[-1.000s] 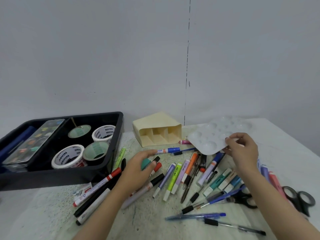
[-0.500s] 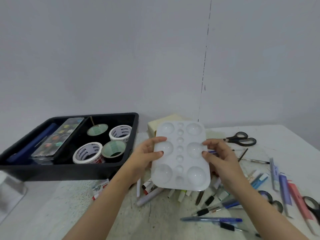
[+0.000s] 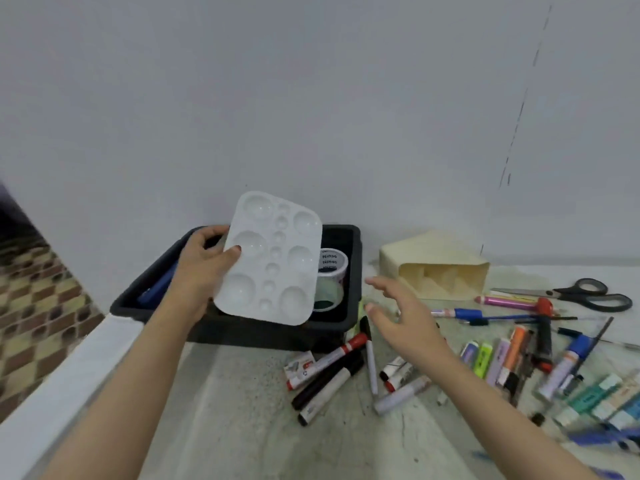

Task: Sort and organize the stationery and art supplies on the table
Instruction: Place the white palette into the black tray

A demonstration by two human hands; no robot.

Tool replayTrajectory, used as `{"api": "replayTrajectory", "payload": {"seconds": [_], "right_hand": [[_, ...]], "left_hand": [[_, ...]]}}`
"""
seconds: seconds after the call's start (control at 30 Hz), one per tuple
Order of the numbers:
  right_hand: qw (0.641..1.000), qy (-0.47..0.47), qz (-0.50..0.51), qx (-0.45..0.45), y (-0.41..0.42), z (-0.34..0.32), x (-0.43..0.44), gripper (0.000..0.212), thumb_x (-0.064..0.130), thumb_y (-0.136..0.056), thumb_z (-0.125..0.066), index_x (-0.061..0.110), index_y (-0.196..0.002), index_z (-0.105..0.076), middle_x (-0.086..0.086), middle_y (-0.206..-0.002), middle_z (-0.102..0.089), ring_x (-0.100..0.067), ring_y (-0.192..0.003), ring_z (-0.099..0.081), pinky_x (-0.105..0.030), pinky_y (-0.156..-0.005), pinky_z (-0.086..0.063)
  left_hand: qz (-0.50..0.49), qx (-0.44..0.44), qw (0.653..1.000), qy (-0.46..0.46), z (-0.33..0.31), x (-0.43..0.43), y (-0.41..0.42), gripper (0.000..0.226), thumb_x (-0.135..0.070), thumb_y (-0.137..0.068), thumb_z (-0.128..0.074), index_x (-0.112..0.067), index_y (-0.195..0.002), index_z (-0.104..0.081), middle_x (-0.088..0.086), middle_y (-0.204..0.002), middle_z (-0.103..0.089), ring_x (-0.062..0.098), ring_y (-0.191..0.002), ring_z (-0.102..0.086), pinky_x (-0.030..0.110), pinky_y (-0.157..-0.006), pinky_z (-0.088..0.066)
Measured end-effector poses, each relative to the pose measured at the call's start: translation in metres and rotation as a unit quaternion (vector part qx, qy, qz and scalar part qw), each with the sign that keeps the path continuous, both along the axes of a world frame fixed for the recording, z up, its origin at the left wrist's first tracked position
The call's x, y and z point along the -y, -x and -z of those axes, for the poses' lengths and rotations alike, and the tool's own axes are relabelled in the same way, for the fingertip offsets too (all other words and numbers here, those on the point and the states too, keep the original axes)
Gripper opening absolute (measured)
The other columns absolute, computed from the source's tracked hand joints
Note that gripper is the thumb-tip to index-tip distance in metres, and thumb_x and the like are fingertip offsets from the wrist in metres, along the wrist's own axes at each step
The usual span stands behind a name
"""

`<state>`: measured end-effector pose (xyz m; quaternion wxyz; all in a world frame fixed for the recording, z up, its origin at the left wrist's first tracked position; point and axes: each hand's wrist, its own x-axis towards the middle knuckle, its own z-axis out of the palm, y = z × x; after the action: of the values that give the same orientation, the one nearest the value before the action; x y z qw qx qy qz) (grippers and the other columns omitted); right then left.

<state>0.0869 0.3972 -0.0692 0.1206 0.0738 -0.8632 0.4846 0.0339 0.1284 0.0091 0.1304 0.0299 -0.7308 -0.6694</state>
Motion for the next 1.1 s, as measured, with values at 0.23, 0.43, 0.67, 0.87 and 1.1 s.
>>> {"api": "replayTrajectory", "payload": {"seconds": [0.23,0.43,0.67,0.87,1.1], "right_hand": [[0.982,-0.167,0.078,0.04,0.027,0.001,0.053,0.055,0.041,-0.093,-0.049,0.02,-0.142,-0.036,-0.003,-0.142,-0.042,-0.021,-0.13,-0.039,-0.039,-0.106,-0.035],[0.937,-0.282,0.179,0.105,0.033,-0.002,0.081,0.058,0.049,-0.093,-0.04,0.02,-0.142,-0.034,-0.005,-0.147,-0.036,-0.025,-0.136,-0.031,-0.055,-0.112,-0.014],[0.908,-0.324,0.219,0.15,0.037,-0.01,0.108,0.057,0.053,-0.092,-0.038,0.016,-0.136,-0.041,-0.016,-0.15,-0.028,-0.029,-0.14,-0.024,-0.057,-0.112,-0.009],[0.903,-0.332,0.231,0.142,0.036,-0.008,0.125,0.063,0.057,-0.093,-0.035,0.018,-0.142,-0.035,-0.019,-0.154,-0.019,-0.035,-0.143,-0.013,-0.054,-0.114,-0.005],[0.917,-0.305,0.225,0.123,0.034,-0.003,0.127,0.059,0.056,-0.093,-0.035,0.021,-0.141,-0.038,-0.018,-0.155,-0.017,-0.034,-0.144,-0.011,-0.045,-0.117,-0.011]], "left_hand": [[-0.132,-0.065,0.983,0.105,-0.022,0.096,0.026,0.03,-0.011,-0.09,-0.057,-0.019,-0.119,-0.055,0.007,-0.104,-0.064,0.022,-0.091,-0.061,0.029,-0.072,-0.047],[-0.185,-0.079,0.957,0.211,-0.023,0.144,0.054,0.033,-0.011,-0.09,-0.057,-0.013,-0.124,-0.059,0.01,-0.123,-0.059,0.023,-0.112,-0.055,0.026,-0.09,-0.039],[-0.181,-0.087,0.939,0.281,-0.026,0.167,0.08,0.038,-0.006,-0.089,-0.052,-0.006,-0.127,-0.057,0.012,-0.129,-0.058,0.022,-0.119,-0.053,0.02,-0.094,-0.032],[-0.11,-0.059,0.932,0.341,-0.01,0.166,0.092,0.041,-0.003,-0.089,-0.049,-0.004,-0.13,-0.054,0.015,-0.132,-0.055,0.025,-0.122,-0.05,0.023,-0.095,-0.032],[-0.045,-0.002,0.93,0.365,0.027,0.169,0.102,0.041,-0.004,-0.089,-0.05,-0.002,-0.13,-0.054,0.016,-0.133,-0.054,0.027,-0.123,-0.05,0.031,-0.101,-0.036]]}}
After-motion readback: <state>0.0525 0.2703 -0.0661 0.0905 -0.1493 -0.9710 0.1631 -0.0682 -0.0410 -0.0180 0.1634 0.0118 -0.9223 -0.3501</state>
